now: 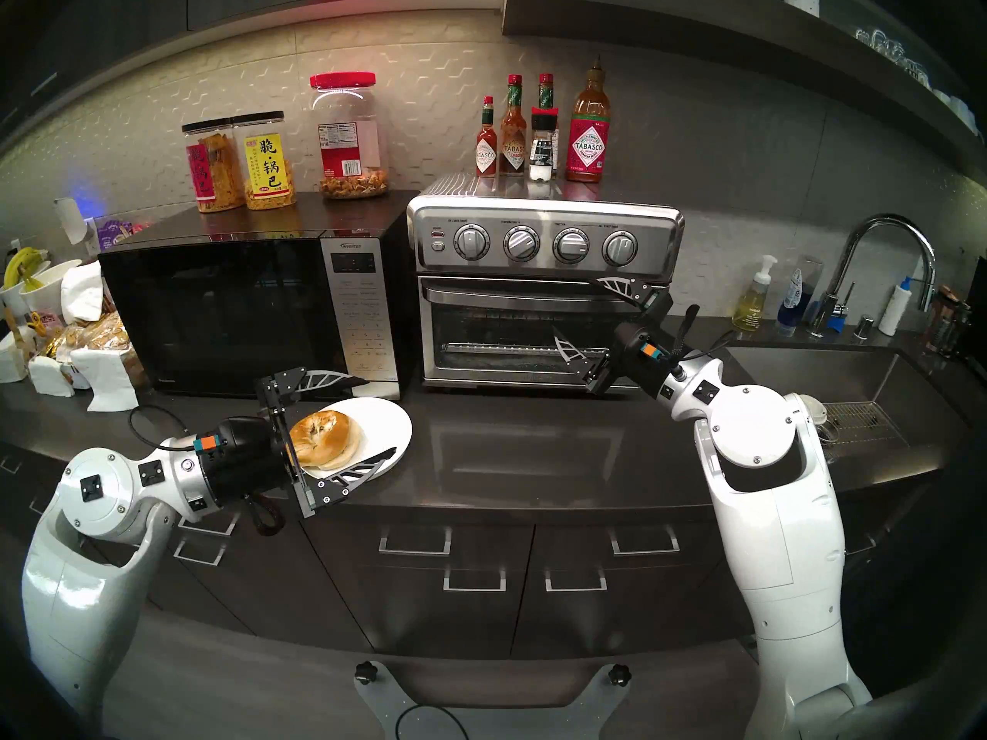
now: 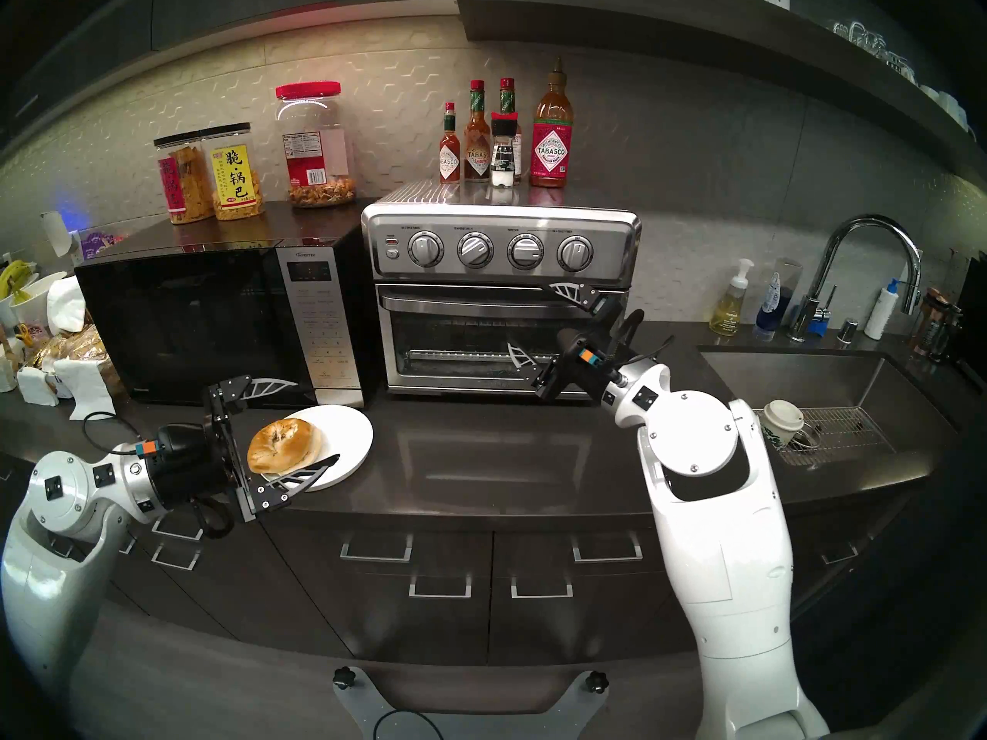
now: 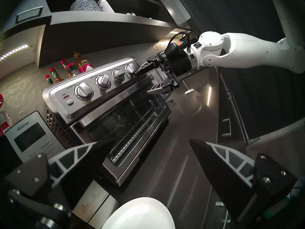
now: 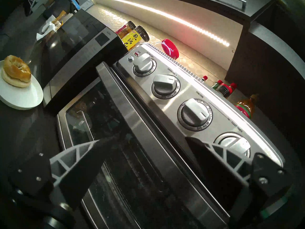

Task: Open the oven and place the bagel inside on the rack

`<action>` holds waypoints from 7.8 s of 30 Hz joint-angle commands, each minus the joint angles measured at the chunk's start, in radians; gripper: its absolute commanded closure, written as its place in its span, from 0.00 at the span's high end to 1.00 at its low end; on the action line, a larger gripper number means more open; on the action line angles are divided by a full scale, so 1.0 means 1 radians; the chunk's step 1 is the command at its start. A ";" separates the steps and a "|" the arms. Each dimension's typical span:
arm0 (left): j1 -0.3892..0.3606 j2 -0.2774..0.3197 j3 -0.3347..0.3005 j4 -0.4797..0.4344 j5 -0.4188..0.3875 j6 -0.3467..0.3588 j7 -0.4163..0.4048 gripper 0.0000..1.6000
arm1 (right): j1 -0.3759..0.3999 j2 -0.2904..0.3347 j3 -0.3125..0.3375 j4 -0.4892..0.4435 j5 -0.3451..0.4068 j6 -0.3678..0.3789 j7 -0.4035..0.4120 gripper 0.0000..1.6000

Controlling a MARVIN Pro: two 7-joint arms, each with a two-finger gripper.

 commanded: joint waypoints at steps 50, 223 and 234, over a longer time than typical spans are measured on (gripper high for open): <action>-0.002 -0.002 -0.006 -0.012 0.002 0.002 -0.006 1.00 | 0.128 0.013 -0.058 0.033 -0.235 -0.094 0.150 0.00; -0.008 -0.016 -0.009 -0.013 0.009 0.006 -0.018 1.00 | -0.722 -0.124 0.329 -0.399 0.326 -0.206 -0.227 1.00; -0.008 -0.017 -0.010 -0.013 0.009 0.007 -0.019 1.00 | -0.720 -0.128 0.339 -0.402 0.386 -0.214 -0.199 1.00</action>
